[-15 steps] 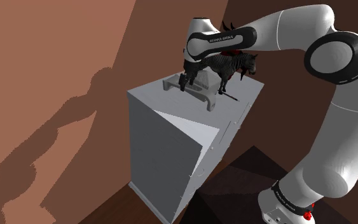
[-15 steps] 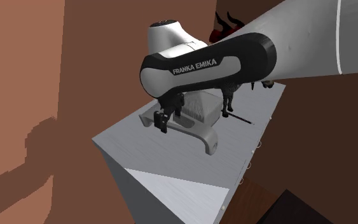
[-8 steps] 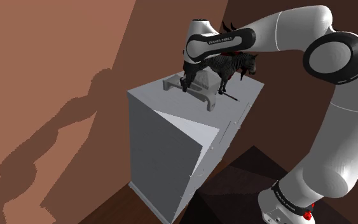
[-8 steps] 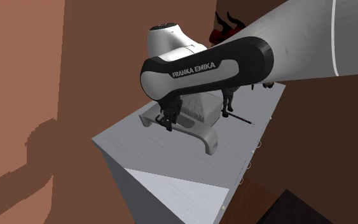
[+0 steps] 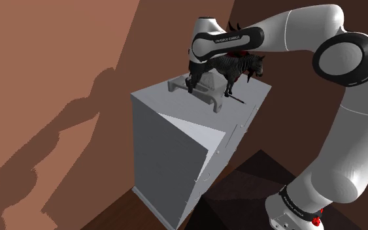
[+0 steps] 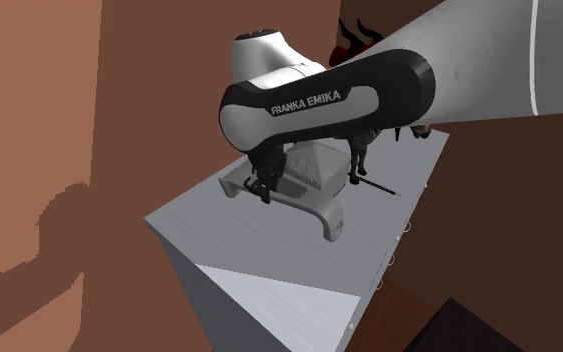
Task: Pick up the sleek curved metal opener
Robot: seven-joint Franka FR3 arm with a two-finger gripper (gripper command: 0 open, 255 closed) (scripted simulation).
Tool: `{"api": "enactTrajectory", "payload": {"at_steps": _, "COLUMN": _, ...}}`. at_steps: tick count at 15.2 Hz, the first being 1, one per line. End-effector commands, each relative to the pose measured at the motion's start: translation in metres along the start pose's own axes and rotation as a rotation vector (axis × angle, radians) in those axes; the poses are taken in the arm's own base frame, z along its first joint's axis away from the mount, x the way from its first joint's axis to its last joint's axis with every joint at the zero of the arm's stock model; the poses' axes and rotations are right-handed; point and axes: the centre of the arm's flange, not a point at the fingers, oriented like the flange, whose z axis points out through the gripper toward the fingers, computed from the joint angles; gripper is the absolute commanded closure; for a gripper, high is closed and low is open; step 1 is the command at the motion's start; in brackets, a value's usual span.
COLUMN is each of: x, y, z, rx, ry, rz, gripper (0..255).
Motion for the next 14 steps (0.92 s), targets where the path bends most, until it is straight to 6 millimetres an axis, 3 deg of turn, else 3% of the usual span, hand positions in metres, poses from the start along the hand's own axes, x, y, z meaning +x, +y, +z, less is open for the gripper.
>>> {"api": "enactTrajectory", "payload": {"at_steps": 1, "x": 0.000, "y": 0.000, "z": -0.011, "rx": 0.000, "ry": 0.001, "rz": 0.000, "gripper": 255}}
{"api": "enactTrajectory", "payload": {"at_steps": 12, "x": -0.001, "y": 0.003, "z": -0.069, "rx": 0.000, "ry": 0.001, "rz": 0.000, "gripper": 255}}
{"api": "enactTrajectory", "payload": {"at_steps": 14, "x": -0.001, "y": 0.003, "z": -0.070, "rx": 0.000, "ry": 0.001, "rz": 0.000, "gripper": 255}}
